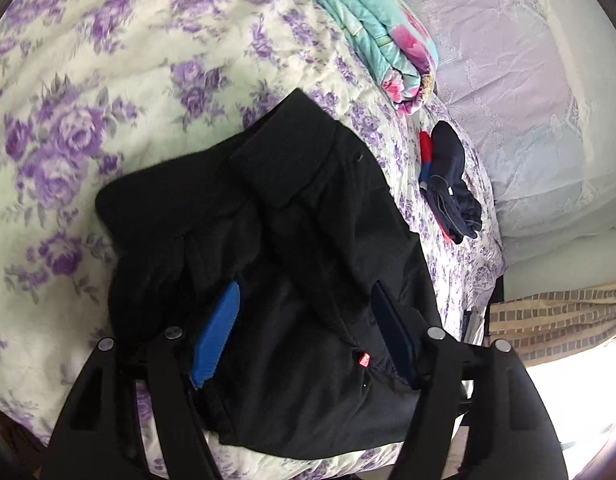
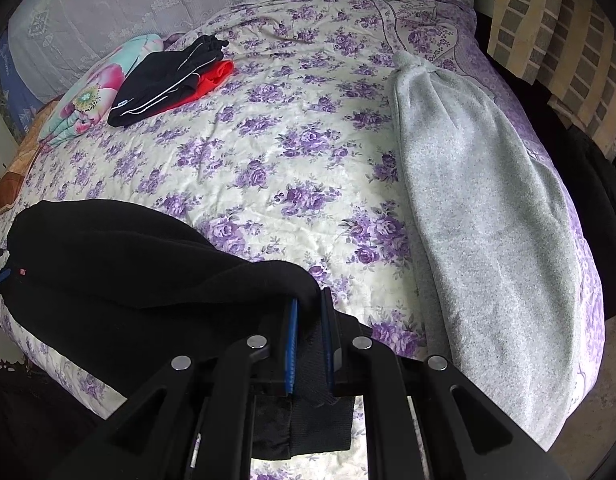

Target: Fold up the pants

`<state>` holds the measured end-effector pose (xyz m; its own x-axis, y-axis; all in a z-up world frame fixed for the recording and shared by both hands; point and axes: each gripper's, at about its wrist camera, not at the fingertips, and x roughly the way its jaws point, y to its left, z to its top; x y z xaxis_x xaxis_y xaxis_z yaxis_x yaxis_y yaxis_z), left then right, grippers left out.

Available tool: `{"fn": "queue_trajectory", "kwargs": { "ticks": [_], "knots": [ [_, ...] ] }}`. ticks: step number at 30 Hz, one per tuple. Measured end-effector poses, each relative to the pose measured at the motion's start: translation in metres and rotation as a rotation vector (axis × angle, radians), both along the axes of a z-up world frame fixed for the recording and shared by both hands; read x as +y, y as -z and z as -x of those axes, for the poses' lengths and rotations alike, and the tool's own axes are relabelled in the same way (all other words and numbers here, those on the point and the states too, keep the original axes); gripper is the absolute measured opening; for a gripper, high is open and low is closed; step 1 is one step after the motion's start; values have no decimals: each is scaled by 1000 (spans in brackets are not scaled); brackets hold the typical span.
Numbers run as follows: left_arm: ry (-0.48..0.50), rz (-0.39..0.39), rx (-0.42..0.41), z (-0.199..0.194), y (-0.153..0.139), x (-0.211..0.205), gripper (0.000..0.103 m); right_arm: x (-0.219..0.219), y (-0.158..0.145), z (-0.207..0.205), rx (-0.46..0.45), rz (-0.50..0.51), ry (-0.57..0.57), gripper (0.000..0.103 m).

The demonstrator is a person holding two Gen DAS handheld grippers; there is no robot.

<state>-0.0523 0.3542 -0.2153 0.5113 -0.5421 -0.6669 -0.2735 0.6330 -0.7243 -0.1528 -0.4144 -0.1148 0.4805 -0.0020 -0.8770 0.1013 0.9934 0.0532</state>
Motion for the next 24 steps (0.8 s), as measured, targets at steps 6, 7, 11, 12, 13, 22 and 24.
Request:
{"fn": "queue_trajectory", "kwargs": {
  "ticks": [6,7,11,12,13,22,24],
  "knots": [
    [-19,68,-15,-19,11,-7,73,0,-1,2,5,5,2,11],
    [-20,77,-20,-21,11,-8,73,1,-1,3,7,6,6,11],
    [-1,99,-30,-30,1,-13,70,6,0,6,17,6,19,11],
    [12,90,-38,-33,-4,-15,67,6,1,6,18,3,23,12],
    [23,71,-36,-36,-6,-17,64,6,1,6,19,2,25,12],
    [16,10,38,-59,1,-25,11,7,8,2,45,19,42,9],
    [28,-9,14,-62,-15,-27,10,7,1,-4,33,24,36,9]
  ]
}}
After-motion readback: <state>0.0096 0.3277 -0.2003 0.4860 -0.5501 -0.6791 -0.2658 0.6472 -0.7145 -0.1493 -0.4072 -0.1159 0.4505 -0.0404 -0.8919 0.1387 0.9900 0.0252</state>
